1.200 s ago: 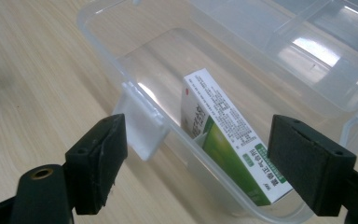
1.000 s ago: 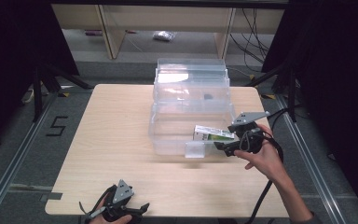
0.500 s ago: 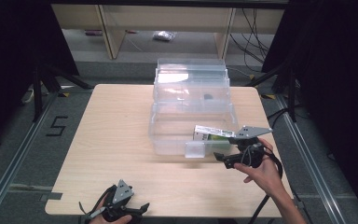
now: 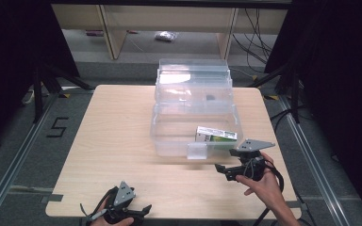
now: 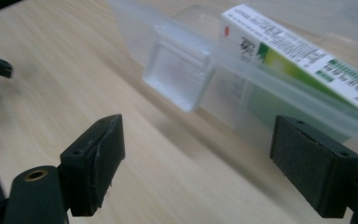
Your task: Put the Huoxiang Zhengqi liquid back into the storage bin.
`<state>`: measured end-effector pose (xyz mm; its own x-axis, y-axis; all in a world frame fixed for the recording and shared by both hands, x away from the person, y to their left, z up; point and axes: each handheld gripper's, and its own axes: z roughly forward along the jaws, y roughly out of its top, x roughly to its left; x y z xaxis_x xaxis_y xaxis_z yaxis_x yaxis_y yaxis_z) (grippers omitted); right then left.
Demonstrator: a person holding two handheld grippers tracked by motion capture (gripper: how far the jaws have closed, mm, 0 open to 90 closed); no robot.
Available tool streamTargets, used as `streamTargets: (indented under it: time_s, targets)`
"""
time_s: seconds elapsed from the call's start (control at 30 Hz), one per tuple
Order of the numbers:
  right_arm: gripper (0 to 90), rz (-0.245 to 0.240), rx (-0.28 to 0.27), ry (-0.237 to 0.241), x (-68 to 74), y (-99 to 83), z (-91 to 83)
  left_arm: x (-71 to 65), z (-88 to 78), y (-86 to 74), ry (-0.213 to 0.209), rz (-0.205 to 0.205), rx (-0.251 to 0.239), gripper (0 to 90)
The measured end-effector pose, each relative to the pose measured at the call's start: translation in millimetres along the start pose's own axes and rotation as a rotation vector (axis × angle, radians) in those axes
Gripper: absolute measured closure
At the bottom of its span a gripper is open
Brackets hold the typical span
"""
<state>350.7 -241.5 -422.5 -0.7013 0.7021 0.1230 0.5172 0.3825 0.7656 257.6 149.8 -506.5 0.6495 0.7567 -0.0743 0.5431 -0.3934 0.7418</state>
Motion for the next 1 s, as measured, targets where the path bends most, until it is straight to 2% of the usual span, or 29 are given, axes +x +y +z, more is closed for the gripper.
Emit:
streamTargets:
  time_s: [0.03, 0.07, 0.13, 0.23, 0.27, 0.33, 0.37, 0.4, 0.43, 0.47, 0.57, 0.6, 0.67, 0.73, 0.77, 0.8, 0.93, 0.97, 1.0]
  targets:
    - [18.9, 0.000, 0.000, 0.000, 0.0, 0.0, 0.0, 1.9, -1.2, 0.5, 0.008, 0.019, 0.024, 14.8]
    - [18.8, 0.021, -0.010, 0.013, 0.6, -5.7, 1.4, 1.6, -1.2, 0.4, 0.005, 0.015, 0.017, 14.8]
    - [18.4, 0.017, -0.007, 0.005, 1.2, -8.9, 2.3, 1.5, -1.6, 0.4, 0.000, 0.013, 0.014, 14.7]
    - [18.2, 0.050, 0.010, 0.012, 3.1, -19.4, 5.0, 1.4, -1.7, 0.1, 0.009, 0.014, -0.002, 14.8]
    - [18.2, 0.027, 0.006, 0.014, 1.1, -21.5, 6.2, 1.4, -2.5, 0.6, 0.003, 0.014, 0.002, 14.8]
    - [18.1, 0.069, 0.011, 0.019, 2.7, -26.8, 6.7, 0.2, -2.4, 0.0, 0.006, 0.002, -0.013, 14.7]
    - [18.2, 0.068, 0.018, 0.016, 2.2, -29.3, 5.8, 0.6, -2.4, 0.1, 0.004, 0.006, -0.009, 14.7]
    - [18.1, 0.063, -0.004, 0.017, 1.5, -31.3, 7.3, 0.9, -2.4, 0.3, 0.001, 0.008, -0.001, 14.7]
    - [18.1, 0.071, 0.008, 0.030, 1.4, -33.1, 6.2, 2.2, -2.4, 0.6, 0.012, 0.022, 0.014, 14.7]
    - [18.1, 0.093, 0.014, 0.024, 2.6, -34.8, 4.7, 1.6, -1.2, 0.2, 0.026, 0.021, 0.003, 14.7]
    - [18.1, 0.099, 0.002, 0.024, 3.7, -41.0, 2.8, 1.2, -1.3, 0.0, 0.012, 0.014, -0.005, 14.8]
    - [18.1, 0.072, -0.007, 0.027, 1.7, -42.3, 3.3, 1.4, -1.2, 0.0, 0.013, 0.015, -0.005, 14.8]
    - [17.7, 0.074, -0.011, 0.029, 2.5, -46.5, 4.0, 1.5, -1.3, 0.1, 0.014, 0.015, -0.005, 14.7]
    - [17.7, 0.125, 0.005, 0.028, 7.0, -50.2, 3.4, 2.0, -0.9, -0.1, 0.015, 0.022, -0.006, 14.8]
    - [17.7, 0.077, -0.016, 0.036, 5.0, -53.1, 5.5, 1.9, -1.0, -0.1, 0.015, 0.021, -0.005, 14.8]
    - [17.7, 0.097, -0.017, 0.044, 7.0, -54.5, 5.9, 1.9, -1.0, -0.1, 0.015, 0.021, -0.005, 14.7]
    - [17.0, 0.124, -0.009, 0.064, 10.6, -58.7, 6.4, 1.3, -1.1, -0.3, 0.009, 0.012, -0.009, 14.8]
    - [17.0, 0.124, -0.009, 0.064, 10.6, -58.7, 6.4, 1.3, -1.1, -0.3, 0.009, 0.012, -0.009, 14.8]
    - [17.0, 0.087, -0.023, 0.050, 8.5, -59.5, 6.2, 1.3, -0.7, -0.5, 0.009, 0.010, -0.012, 14.8]
